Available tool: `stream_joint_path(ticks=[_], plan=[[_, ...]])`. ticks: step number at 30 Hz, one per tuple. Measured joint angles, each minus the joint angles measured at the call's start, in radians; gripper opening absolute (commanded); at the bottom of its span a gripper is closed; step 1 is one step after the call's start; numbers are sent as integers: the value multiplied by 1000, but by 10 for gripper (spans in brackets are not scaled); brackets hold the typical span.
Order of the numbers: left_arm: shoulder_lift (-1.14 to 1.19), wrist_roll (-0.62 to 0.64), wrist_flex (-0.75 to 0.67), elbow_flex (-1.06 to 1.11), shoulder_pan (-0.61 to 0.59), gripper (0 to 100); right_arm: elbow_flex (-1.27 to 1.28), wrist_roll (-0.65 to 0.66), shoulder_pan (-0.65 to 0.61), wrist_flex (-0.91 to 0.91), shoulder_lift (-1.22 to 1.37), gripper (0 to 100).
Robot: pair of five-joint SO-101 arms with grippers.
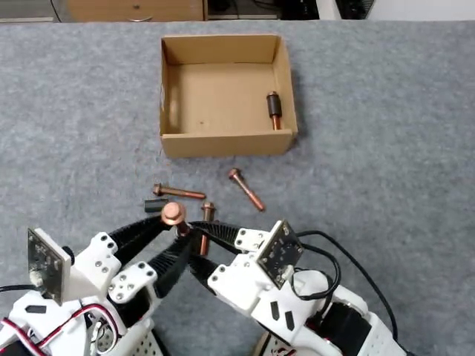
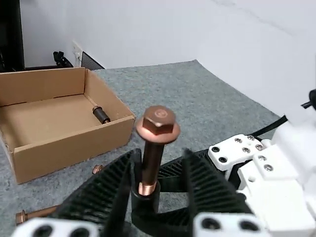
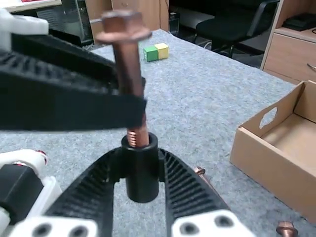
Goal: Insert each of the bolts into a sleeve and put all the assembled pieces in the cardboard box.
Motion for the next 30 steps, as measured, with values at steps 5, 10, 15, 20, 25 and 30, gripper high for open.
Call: stream_joint_path(ticks=[5,10,15,20,25,30], plan=[[0,-6,0,0,2,202,0,0,0,0,0,1],[0,-8,25,2,2,204,-5,0,0,25,0,1],[-2,-14,64,2,-6,204,-72,0,2,37,0,1],[0,-14,69,2,-44,204,-92,0,2,48,-2,1],[0,-11,68,0,-94,201,-129,2,78,48,-2,1],[0,-12,48,-94,-149,198,-141,2,298,38,-2,1]])
